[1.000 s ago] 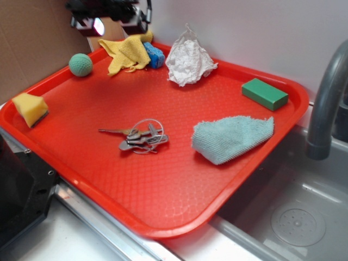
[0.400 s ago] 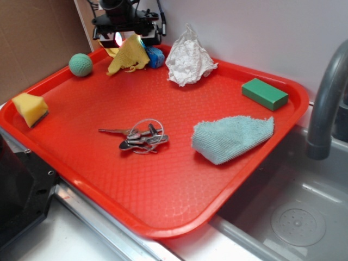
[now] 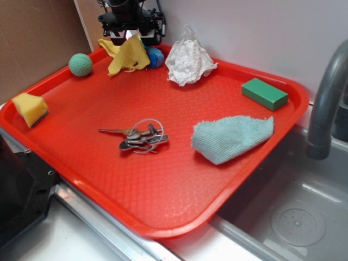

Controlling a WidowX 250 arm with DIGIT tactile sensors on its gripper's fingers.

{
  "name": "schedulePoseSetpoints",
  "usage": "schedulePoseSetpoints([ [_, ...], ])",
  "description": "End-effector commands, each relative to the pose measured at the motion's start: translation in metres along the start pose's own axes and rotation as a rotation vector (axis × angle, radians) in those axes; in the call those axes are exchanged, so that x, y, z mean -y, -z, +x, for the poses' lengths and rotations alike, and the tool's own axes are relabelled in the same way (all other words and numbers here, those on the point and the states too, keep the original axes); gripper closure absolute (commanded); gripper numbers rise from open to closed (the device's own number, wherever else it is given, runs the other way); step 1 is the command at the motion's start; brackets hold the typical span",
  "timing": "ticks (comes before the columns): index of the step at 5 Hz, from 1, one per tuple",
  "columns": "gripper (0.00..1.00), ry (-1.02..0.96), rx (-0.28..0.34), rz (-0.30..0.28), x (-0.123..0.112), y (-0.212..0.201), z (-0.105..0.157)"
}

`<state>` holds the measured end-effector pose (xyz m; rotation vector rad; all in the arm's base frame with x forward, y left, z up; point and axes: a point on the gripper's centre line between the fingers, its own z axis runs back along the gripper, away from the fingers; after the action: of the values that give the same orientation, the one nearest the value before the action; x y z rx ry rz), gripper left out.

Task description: Grab the yellow cloth.

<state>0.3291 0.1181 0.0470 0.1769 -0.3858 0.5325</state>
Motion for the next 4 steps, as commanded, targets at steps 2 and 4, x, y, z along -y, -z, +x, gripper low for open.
schedulePoseSetpoints([
  [2,1.0,0.296,0.136,-0.336,0.016,-0.189,-0.024],
  [4,1.0,0.296,-0.179,-0.458,0.011,-0.213,-0.049],
])
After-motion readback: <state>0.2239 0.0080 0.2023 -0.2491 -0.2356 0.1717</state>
